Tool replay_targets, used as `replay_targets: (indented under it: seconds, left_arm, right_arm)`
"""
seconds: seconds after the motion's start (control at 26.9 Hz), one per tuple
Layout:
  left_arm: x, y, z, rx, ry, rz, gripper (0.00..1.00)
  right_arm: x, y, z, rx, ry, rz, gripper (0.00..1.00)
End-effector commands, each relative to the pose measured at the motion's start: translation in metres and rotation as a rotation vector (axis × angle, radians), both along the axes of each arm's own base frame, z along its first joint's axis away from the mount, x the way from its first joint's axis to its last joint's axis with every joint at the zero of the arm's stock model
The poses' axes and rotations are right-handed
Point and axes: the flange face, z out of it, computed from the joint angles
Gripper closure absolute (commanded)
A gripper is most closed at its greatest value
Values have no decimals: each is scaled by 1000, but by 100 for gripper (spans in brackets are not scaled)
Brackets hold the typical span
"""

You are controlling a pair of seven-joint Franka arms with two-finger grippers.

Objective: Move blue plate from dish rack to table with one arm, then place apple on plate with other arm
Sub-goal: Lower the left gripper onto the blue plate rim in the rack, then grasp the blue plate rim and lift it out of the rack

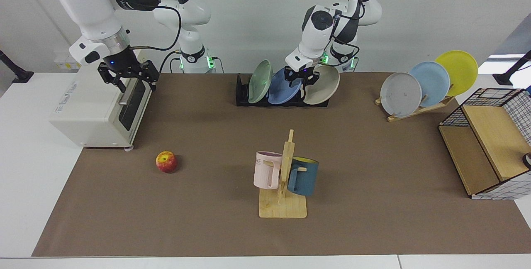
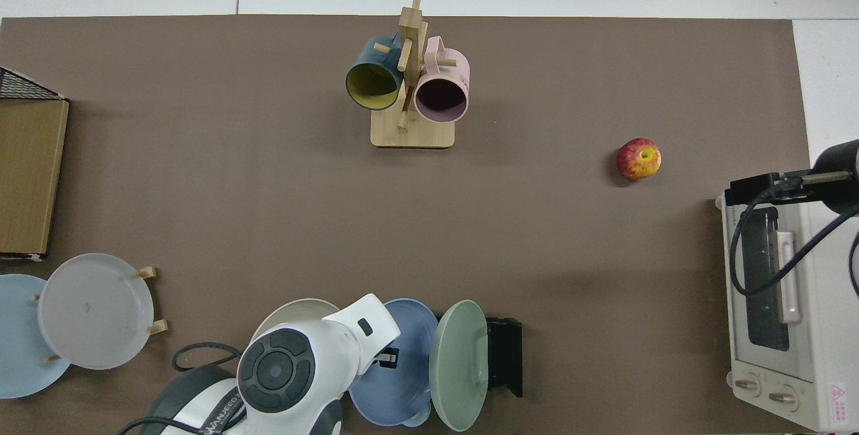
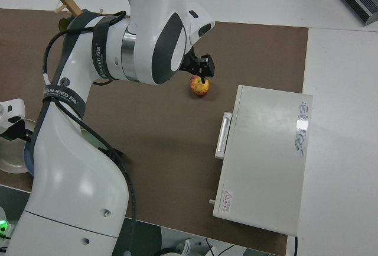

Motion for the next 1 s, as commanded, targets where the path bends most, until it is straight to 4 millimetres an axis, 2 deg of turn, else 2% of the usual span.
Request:
replay_targets:
  seconds: [0.0, 0.15, 0.33, 0.63, 0.74, 0.82, 0.97]
  left_arm:
    - [-6, 4, 5, 8, 7, 14, 100]
    - [-3, 6, 19, 20, 51, -9, 100]
    - [13, 19, 49, 22, 99, 5, 100]
    - [42, 37, 97, 17, 70, 16, 100]
    - [52, 43, 104, -3, 58, 13, 100]
    - [62, 50, 105, -22, 48, 11, 100]
    - [99, 74, 112, -72, 45, 77, 100]
  right_arm:
    - [-1, 1, 3, 7, -9, -14, 0]
    - [-1, 1, 3, 7, -9, -16, 0]
    - [-2, 0, 3, 5, -9, -15, 0]
    - [-1, 1, 3, 7, -9, -16, 0]
    - [-1, 1, 3, 7, -9, -16, 0]
    - [-1, 1, 3, 7, -9, -14, 0]
    - [-1, 1, 3, 7, -9, -14, 0]
